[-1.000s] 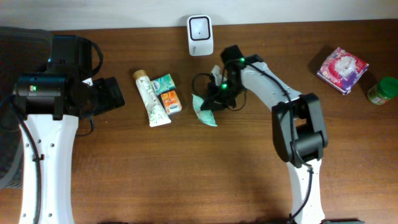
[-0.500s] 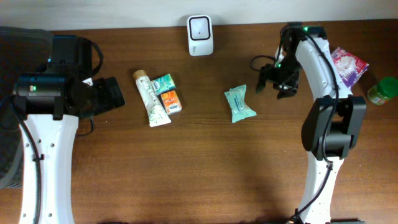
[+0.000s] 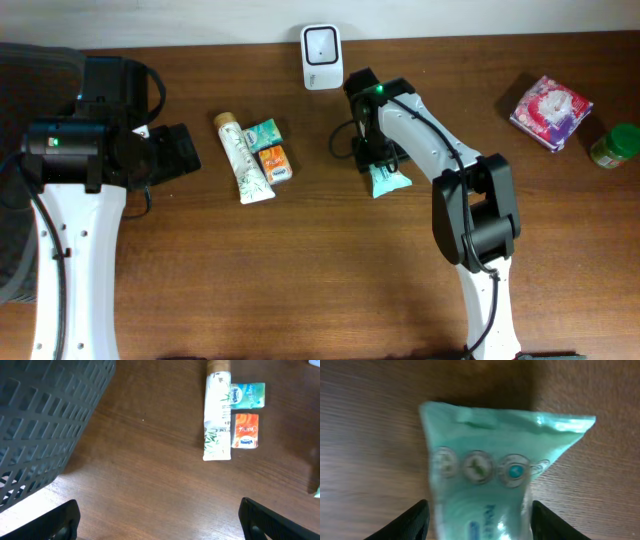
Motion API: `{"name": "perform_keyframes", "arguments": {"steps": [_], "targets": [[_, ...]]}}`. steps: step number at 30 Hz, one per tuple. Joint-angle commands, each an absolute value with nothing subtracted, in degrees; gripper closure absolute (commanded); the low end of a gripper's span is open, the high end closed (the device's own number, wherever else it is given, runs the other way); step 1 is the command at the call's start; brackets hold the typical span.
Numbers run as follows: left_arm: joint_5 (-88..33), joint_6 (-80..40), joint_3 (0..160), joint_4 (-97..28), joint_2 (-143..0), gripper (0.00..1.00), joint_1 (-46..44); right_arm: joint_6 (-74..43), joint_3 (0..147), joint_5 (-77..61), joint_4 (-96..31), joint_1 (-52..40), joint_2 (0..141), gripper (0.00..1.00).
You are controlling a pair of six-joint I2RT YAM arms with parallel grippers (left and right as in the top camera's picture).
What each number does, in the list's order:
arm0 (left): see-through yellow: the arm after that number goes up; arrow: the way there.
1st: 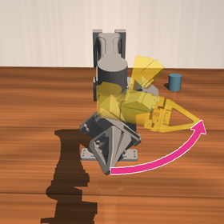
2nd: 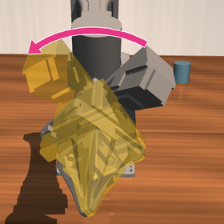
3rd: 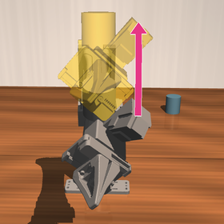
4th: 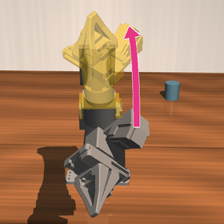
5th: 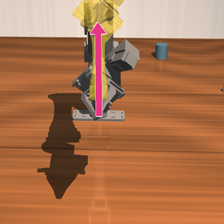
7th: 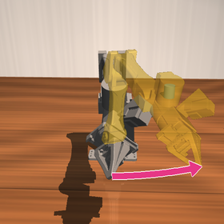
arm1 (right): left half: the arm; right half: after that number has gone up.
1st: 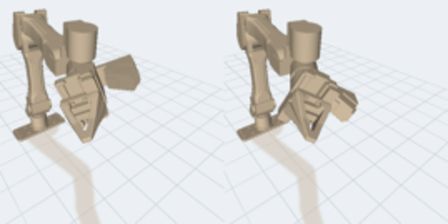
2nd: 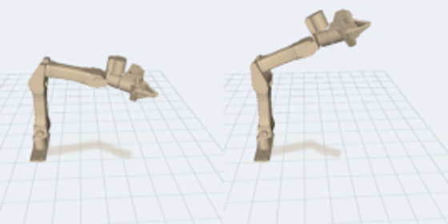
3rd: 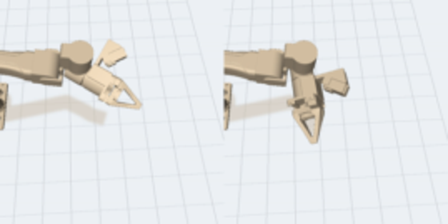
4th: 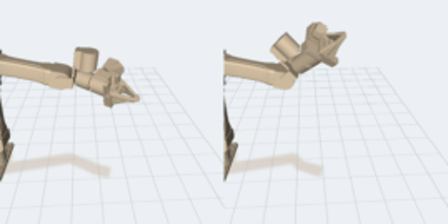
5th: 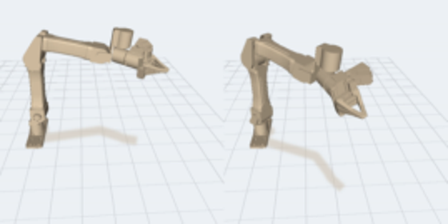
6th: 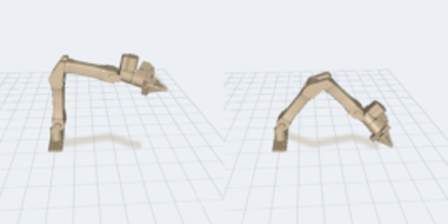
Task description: Scan the item barcode
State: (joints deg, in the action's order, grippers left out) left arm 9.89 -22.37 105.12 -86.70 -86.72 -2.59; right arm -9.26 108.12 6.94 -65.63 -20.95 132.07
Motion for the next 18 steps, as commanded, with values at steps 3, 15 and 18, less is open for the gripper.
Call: {"name": "perform_keyframes", "arguments": {"steps": [3, 15, 18], "targets": [[10.15, -23.14, 105.43, -86.67, -86.06, 0.01, -2.44, -9.93, 105.25, 10.92, -63.42, -20.99, 131.61, 0.75], [10.15, -23.14, 105.43, -86.65, -86.06, 0.01, -2.44, -12.97, 123.07, 1.93, -14.81, -21.04, 133.53, 0.88], [10.15, -23.14, 105.43, -86.67, -86.06, 0.01, -2.44, -14.55, 123.07, 1.89, -7.16, -21.04, 137.84, 0.88]]}}
